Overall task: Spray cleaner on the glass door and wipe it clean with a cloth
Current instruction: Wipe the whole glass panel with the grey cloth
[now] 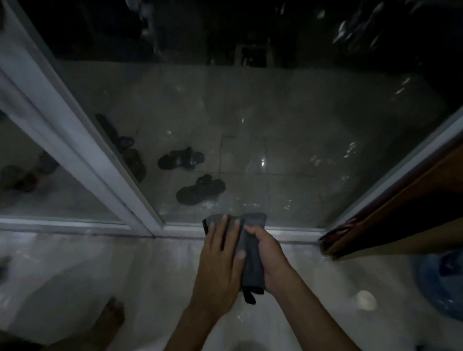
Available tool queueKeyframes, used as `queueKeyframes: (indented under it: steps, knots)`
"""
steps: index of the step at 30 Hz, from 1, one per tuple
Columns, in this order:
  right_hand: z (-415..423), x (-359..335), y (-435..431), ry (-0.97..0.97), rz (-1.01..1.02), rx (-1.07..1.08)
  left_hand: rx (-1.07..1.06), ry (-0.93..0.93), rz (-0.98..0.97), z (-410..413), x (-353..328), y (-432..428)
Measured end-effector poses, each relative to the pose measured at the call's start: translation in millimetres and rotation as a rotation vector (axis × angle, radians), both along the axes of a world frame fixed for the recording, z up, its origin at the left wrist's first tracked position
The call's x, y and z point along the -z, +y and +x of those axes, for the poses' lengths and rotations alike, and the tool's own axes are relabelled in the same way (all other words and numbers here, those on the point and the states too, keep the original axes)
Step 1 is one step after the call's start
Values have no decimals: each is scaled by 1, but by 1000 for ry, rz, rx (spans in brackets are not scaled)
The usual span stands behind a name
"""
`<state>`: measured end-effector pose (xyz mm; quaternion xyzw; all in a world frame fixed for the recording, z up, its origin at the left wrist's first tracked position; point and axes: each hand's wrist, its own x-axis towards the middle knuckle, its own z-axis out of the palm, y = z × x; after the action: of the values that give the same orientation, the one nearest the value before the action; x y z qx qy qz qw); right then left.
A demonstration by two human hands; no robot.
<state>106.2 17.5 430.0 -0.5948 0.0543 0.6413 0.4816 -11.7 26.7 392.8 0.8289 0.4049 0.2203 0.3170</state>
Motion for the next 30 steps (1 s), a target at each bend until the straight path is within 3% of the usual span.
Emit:
queueKeyframes:
  steps: [4, 8, 9, 11, 14, 17, 20, 24, 27, 30]
  knots:
    - [-1, -87, -14, 8, 4, 56, 41, 90, 13, -14, -70, -8]
    - [-7, -164, -23, 0, 93, 84, -34, -25, -77, -18, -147, -14]
    - [-9, -182, -26, -13, 120, 69, -88, -95, -161, -16, -166, -17]
    - [-14, -209, -30, -83, 201, 14, -208, -346, -528, -11, -208, -20]
    - [-26, -242, -39, -309, 307, -221, -322, -746, -1000, -12, -258, -26]
    - [-31, -275, -44, -436, 399, -344, -307, -956, -1163, -21, -286, -29]
    - [-19, -310, -47, -502, 454, -172, -350, -1081, -1319, -26, -307, -29]
    - [7, -326, -53, -724, 344, 113, -413, -1129, -1284, -31, -331, -26]
    - [10, -322, -63, -724, 187, 9, -353, -1130, -1287, -31, -352, -27]
    - [2, -323, -72, -805, 181, -57, -282, -1061, -1238, -29, -365, -28]
